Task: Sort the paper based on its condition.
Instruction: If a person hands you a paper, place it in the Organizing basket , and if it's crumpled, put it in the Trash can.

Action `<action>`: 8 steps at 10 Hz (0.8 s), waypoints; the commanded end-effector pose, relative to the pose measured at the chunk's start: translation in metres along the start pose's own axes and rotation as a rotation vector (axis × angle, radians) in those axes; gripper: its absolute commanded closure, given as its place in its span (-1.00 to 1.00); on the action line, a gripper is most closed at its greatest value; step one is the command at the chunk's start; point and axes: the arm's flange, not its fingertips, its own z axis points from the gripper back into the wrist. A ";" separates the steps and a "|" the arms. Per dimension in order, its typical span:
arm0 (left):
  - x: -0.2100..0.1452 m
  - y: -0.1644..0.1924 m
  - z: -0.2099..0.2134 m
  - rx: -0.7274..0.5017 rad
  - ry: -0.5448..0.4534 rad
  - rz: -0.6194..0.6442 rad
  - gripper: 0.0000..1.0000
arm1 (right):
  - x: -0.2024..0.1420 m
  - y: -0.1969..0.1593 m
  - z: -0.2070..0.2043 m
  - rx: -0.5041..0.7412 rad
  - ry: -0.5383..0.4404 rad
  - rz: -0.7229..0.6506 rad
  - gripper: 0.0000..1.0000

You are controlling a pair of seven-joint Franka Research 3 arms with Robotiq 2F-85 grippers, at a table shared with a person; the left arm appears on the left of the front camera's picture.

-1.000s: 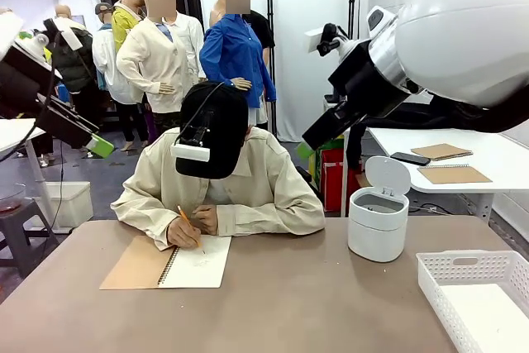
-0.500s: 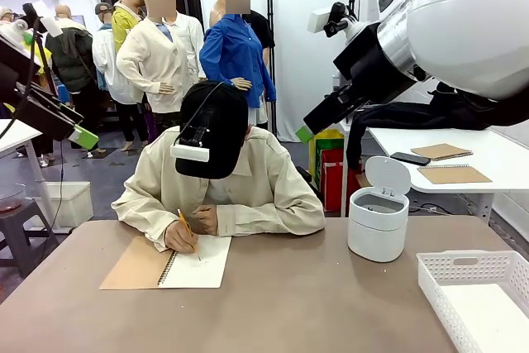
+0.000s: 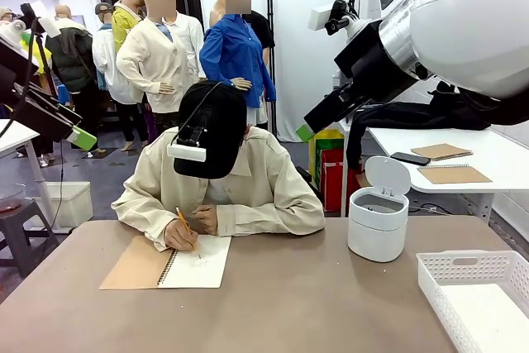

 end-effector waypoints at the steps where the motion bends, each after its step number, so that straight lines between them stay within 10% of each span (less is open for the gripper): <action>1: 0.000 0.000 0.000 0.000 0.000 0.000 -1.00 | 0.000 0.000 0.000 0.000 0.000 0.000 -1.00; 8: 0.004 0.008 0.004 -0.006 -0.004 0.014 -1.00 | -0.015 0.008 0.030 -0.054 0.020 -0.023 -1.00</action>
